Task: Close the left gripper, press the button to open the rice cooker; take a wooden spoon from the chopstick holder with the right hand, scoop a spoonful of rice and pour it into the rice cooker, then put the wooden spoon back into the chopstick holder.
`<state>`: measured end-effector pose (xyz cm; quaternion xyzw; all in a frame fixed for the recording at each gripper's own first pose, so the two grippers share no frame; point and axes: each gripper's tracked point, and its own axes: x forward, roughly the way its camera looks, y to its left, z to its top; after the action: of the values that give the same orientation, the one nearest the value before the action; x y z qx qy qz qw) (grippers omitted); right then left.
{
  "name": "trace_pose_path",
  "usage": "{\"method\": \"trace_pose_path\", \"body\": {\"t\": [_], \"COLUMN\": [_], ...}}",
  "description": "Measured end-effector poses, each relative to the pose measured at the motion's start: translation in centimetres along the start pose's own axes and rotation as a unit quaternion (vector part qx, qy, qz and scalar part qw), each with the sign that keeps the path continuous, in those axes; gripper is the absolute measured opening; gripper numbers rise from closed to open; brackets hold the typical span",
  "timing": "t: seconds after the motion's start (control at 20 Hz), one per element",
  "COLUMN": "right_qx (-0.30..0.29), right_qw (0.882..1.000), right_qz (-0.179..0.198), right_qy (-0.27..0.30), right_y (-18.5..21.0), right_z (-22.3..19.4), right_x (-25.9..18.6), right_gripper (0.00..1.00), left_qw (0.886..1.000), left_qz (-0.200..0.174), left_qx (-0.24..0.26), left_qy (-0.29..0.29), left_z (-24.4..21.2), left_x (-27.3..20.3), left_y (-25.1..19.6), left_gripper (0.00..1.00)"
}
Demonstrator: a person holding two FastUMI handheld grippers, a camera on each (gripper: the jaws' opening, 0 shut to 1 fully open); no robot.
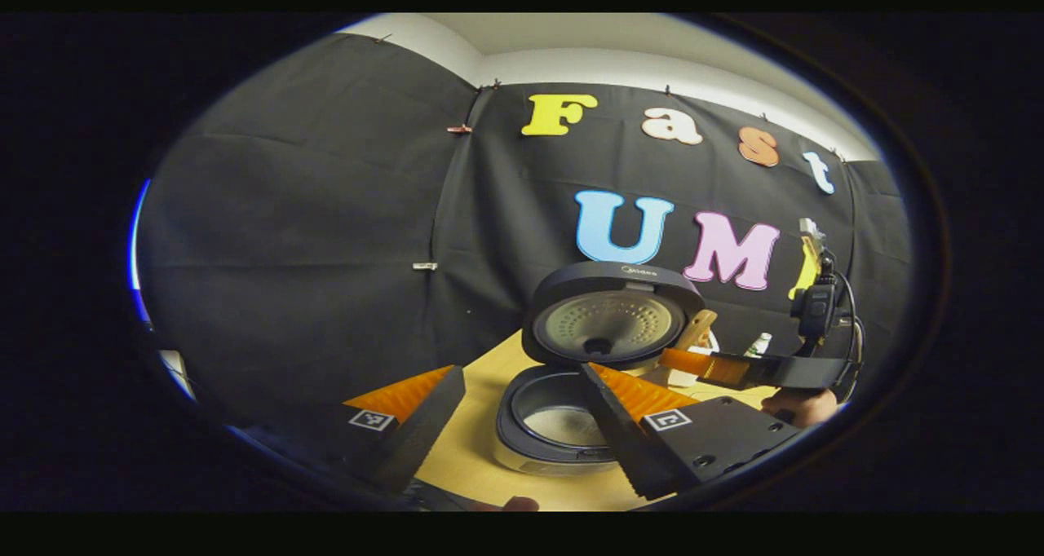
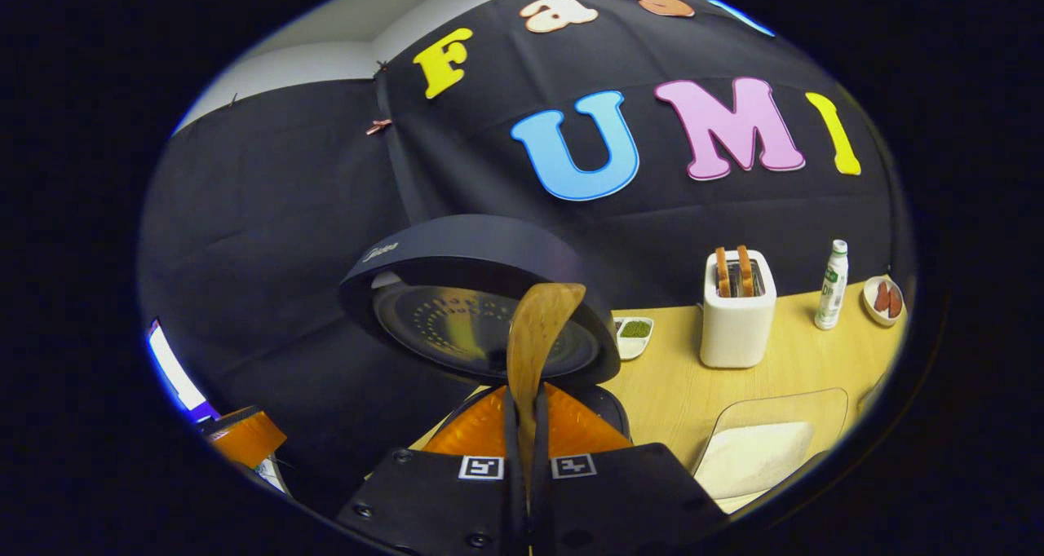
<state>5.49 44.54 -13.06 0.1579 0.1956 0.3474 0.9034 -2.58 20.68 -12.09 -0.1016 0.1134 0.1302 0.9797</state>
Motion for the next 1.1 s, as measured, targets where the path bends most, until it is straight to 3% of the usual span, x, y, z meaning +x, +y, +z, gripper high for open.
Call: {"method": "trace_pose_path", "body": {"t": [0.45, 0.5, 1.0, 1.05, 1.1], "right_qx": [-0.123, -0.138, -0.296, -0.310, -0.325], "right_qw": [0.992, 0.990, 0.950, 0.945, 0.939], "right_qz": [0.023, 0.027, 0.079, 0.082, 0.085], "right_qy": [-0.022, -0.026, -0.062, -0.066, -0.071], "right_y": [1.6, 1.9, 3.9, 4.0, 4.2], "right_z": [-0.1, 0.0, -0.1, -0.1, -0.1], "right_x": [-0.5, -0.6, -2.4, -2.5, -2.7], "right_gripper": [0.06, 0.06, 0.06, 0.10, 0.06], "left_qw": [1.000, 1.000, 1.000, 1.000, 1.000], "left_qz": [0.005, 0.004, 0.004, 0.004, 0.003], "left_qx": [0.012, 0.011, 0.003, 0.003, 0.004], "left_qy": [0.001, 0.001, 0.002, 0.003, 0.003], "left_z": [-0.3, -0.3, -0.9, -1.0, -1.1], "left_x": [0.2, 0.2, 0.1, 0.0, 0.0], "left_y": [0.3, 0.3, 0.2, 0.2, 0.2], "left_gripper": [0.95, 0.92, 0.95, 0.95, 0.95]}}
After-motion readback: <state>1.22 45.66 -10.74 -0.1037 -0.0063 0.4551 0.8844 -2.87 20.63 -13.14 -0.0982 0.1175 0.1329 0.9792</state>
